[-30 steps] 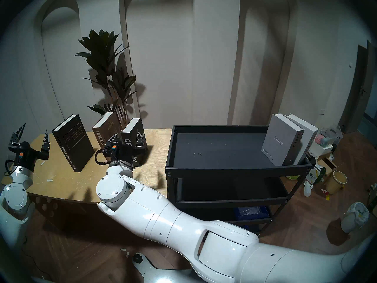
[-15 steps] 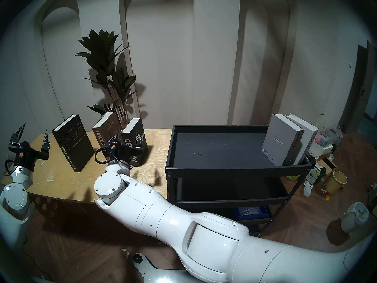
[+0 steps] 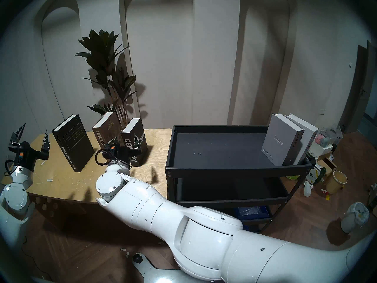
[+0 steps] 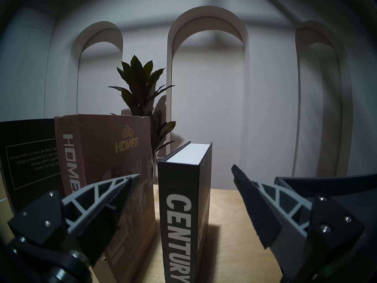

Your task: Move the books from the display table onto the shelf, standing them upright with spines facing out and tallest at one end

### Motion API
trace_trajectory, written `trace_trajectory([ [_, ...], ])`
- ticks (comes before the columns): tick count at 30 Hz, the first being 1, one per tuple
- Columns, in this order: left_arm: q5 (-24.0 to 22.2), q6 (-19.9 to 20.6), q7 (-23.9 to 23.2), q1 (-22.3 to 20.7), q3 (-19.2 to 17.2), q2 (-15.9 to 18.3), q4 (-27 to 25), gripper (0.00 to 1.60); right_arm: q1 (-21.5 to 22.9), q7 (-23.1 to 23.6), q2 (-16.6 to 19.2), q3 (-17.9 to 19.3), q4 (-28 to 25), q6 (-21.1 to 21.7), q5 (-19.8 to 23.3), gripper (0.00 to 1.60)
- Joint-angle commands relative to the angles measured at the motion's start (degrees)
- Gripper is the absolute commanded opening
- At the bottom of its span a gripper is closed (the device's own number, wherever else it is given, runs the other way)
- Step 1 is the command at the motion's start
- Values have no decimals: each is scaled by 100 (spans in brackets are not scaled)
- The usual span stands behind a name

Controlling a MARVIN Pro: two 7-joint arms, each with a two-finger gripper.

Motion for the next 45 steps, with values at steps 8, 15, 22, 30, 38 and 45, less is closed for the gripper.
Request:
trace_trajectory([
  [8,13,-23,9,-14,-79,15,-58,160,472,213,-159,-54,314,-130,195,160],
  [15,13,-23,9,-15,-78,15,-57,160,538,330,-159,-222,329,-102,379,160],
  [22,13,-23,9,-15,-78,15,-57,160,728,543,-159,-275,568,-70,623,160],
  [30,12,-21,13,-24,-67,18,-49,160,1078,822,-159,-292,751,119,807,160],
  [38,11,-20,14,-27,-62,19,-46,160,1201,1064,-159,-404,831,290,961,160],
  [45,11,-20,14,-29,-61,19,-45,160,1189,1208,-159,-521,881,372,1094,160],
])
